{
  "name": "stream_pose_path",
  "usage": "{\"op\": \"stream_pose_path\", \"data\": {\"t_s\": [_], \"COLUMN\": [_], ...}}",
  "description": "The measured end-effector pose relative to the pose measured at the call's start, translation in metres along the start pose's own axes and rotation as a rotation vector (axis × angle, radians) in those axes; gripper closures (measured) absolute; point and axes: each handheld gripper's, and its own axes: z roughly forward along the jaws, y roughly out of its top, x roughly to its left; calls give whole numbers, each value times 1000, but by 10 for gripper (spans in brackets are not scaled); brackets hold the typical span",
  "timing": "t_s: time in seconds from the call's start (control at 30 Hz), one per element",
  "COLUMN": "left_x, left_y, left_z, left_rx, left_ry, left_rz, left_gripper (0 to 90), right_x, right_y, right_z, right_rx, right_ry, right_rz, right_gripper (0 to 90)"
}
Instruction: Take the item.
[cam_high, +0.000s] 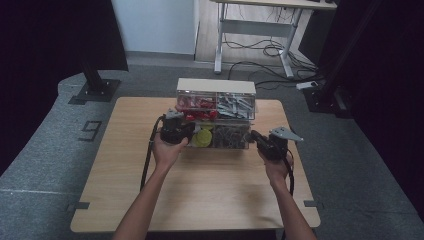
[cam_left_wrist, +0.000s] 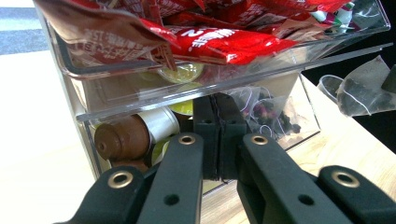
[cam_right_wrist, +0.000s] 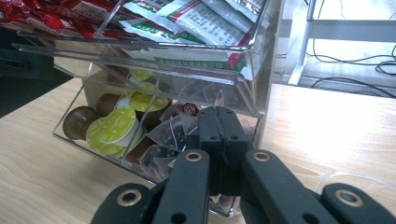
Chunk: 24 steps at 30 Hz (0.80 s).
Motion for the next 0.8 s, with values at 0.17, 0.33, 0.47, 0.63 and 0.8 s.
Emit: {"op": "stream_pose_path", "data": {"t_s": [0.17, 0.33, 0.47, 0.63, 0.8], "left_x": [0, 0, 0, 0, 0], "left_y": [0, 0, 0, 0, 0], "left_z": [0, 0, 0, 0, 0], "left_rx": [1, 1, 1, 1, 1], "left_ry": [1, 2, 2, 2, 2], "left_rz": [0, 1, 0, 0, 1], "left_gripper": [888, 888, 888, 888, 888], "right_x": [-4, -7, -9, -13, -16], "right_y": [0, 1, 3, 4, 4], "right_z": [-3, -6, -8, -8, -9], "right_rx": [-2, -6, -7, -7, -3], "right_ry": [-8, -15, -22, -31, -39], "right_rz": [2, 2, 1, 0, 0], "right_gripper": [897, 897, 897, 897, 897]}}
